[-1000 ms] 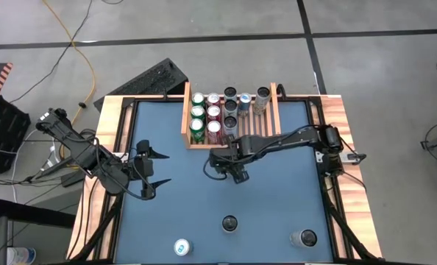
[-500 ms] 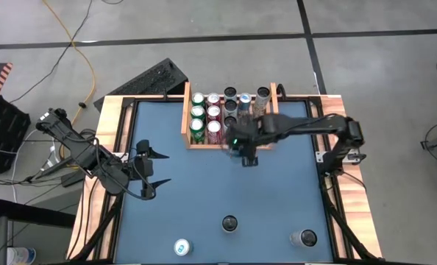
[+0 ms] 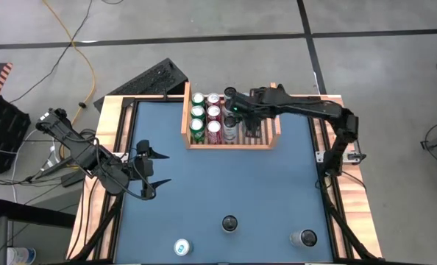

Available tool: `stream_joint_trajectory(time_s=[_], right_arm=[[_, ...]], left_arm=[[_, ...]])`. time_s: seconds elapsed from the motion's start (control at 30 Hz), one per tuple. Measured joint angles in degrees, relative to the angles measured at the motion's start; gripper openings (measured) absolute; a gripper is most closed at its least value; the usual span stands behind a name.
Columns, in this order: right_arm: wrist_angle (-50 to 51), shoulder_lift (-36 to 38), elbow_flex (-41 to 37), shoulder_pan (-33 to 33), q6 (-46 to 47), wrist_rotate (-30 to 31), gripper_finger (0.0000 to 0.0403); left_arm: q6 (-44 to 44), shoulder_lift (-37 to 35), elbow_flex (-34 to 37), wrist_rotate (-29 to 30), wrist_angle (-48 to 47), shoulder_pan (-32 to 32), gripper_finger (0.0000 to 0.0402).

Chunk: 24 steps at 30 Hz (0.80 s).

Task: Place canned beverage on shelf
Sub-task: Put the middle blue soda can aligned with the blue soda on the shelf

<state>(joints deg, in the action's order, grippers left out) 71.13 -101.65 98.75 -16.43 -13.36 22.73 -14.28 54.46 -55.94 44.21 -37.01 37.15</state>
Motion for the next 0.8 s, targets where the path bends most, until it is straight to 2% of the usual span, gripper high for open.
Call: stream_joint_trajectory(time_s=[0.33, 0.57, 0.67, 0.8], right_arm=[[-7.2, -2.5, -0.9, -5.2, 1.5, 0.0, 0.0152], [-10.3, -2.0, -9.3, -5.9, 2.5, 0.0, 0.0152], [-14.8, -1.9, -13.4, -5.9, 1.1, 0.8, 0.0152], [-18.2, -1.7, -15.5, -6.2, 0.0, 1.7, 0.0152]], left_arm=[[-0.2, 0.0, 0.0, 0.0, -1.3, 0.0, 0.0341], [-0.4, 0.0, 0.0, 0.1, -1.3, 0.0, 0.0341], [0.3, 0.0, 0.0, 0.2, -1.3, 0.0, 0.0341], [0.0, 0.0, 0.0, 1.3, -1.2, 0.0, 0.0341]])
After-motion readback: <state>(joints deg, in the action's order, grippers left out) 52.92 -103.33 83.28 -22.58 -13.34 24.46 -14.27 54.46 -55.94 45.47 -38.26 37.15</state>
